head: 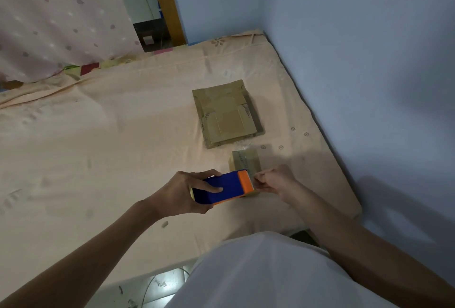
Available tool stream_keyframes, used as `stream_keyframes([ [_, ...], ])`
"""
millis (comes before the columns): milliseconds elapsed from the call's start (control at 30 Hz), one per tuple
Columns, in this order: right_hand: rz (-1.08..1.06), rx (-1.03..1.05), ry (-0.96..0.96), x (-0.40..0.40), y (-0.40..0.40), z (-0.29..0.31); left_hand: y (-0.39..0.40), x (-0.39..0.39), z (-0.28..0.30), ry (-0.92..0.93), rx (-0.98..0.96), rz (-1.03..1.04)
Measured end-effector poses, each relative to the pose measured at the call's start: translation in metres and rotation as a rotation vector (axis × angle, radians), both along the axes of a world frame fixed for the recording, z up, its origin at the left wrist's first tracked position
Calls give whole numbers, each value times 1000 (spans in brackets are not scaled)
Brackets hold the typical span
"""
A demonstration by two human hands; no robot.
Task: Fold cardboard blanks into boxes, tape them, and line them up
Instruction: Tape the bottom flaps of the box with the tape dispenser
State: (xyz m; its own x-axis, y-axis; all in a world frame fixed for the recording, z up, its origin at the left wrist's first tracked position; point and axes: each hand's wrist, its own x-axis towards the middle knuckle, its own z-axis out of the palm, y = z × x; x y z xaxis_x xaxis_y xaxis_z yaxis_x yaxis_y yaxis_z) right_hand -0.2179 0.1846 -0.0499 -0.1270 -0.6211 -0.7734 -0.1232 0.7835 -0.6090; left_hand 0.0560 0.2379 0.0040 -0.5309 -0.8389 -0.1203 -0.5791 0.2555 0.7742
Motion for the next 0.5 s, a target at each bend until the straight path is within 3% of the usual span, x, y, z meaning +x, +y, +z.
stream_keyframes([
  [300, -161, -15, 85, -24, 13, -7, 4, 4, 2, 21, 50, -14],
  [433, -38, -25, 89, -27, 10, -9, -2, 11, 3, -173, -52, -72],
  [500, -2, -33, 122, -30, 9, -11, -5, 9, 5, -184, -41, -102],
])
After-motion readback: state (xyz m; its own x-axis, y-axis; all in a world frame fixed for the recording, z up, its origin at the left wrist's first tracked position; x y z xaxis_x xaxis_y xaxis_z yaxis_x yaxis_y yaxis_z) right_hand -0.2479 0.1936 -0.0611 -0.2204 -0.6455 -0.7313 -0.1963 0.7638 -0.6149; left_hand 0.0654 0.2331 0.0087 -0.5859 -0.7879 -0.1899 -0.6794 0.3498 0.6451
